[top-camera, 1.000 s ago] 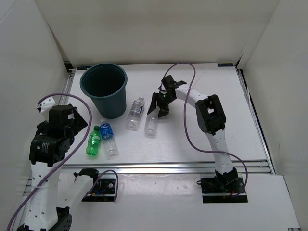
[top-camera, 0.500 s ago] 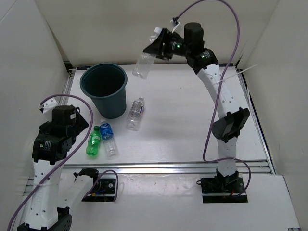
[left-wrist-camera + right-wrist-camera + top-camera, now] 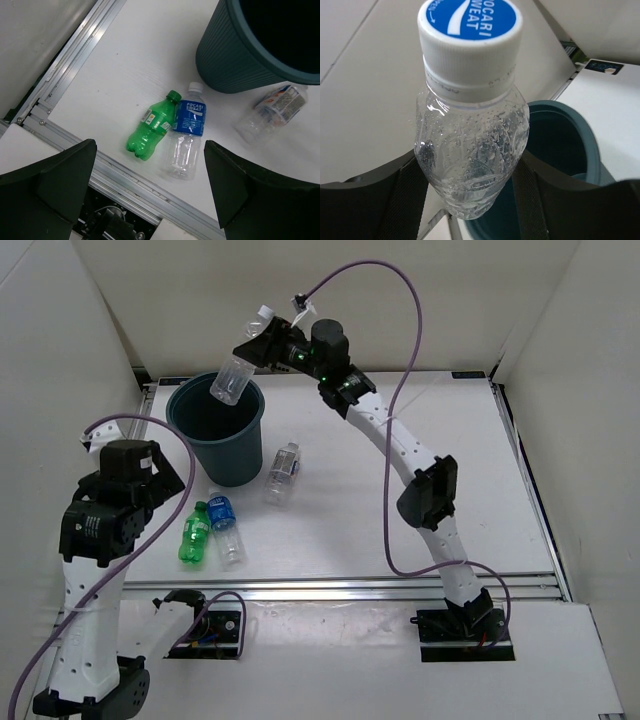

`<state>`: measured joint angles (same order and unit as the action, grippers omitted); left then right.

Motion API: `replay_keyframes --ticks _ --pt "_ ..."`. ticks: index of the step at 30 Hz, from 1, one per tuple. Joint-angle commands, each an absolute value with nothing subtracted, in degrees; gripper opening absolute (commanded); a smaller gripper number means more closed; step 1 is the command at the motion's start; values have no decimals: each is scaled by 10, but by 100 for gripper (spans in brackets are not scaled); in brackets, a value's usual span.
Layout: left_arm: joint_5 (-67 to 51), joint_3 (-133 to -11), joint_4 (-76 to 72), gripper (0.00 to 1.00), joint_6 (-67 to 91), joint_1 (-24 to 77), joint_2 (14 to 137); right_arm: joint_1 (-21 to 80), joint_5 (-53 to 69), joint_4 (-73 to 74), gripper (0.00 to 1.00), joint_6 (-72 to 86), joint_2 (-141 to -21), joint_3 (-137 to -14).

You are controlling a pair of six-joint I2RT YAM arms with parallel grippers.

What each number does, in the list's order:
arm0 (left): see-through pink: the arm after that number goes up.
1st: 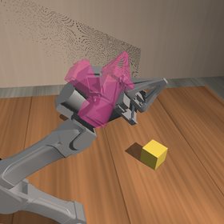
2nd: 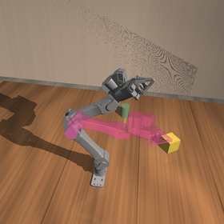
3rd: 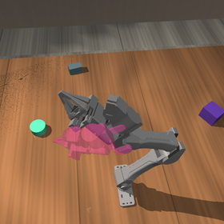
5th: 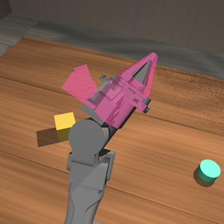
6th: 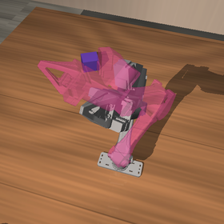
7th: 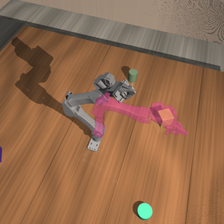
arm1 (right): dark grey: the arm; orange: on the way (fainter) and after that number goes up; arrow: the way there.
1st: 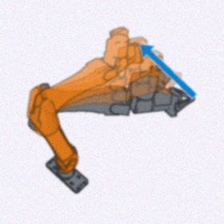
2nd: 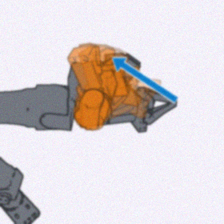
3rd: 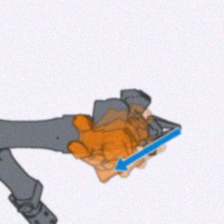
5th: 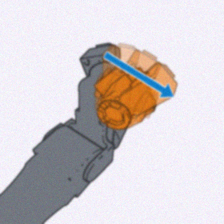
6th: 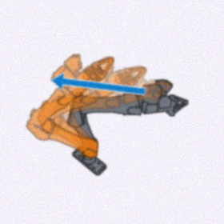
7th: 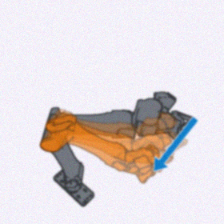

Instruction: Put the plastic bottles in the bin

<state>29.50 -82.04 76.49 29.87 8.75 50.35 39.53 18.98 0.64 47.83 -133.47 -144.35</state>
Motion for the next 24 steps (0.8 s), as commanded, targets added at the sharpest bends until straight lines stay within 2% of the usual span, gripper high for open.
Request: replay_keyframes --ticks 1,3,4,5,6,13,19,21,24 --pt "276 -858 782 100 301 89 504 392 133 -88 62 446 -1340 -1476" --pt "255 -858 782 100 320 89 504 399 127 -95 70 434 -1340 -1469" --pt "250 -847 782 100 325 89 498 406 127 -95 86 429 -1346 -1469" --pt "244 -841 782 100 333 89 489 406 127 -88 96 422 -1346 -1469" --pt "231 -833 774 100 333 89 483 414 127 -77 100 413 -1346 -1469" --pt "181 -786 721 100 312 89 436 419 130 42 100 331 -1262 -1448" --pt "190 -732 667 100 334 89 409 353 126 166 100 359 -1171 -1408" --pt "190 -693 657 100 341 89 395 314 109 205 100 400 -1130 -1355" --pt "185 -664 628 100 346 89 379 264 189 220 100 473 -1101 -1207"
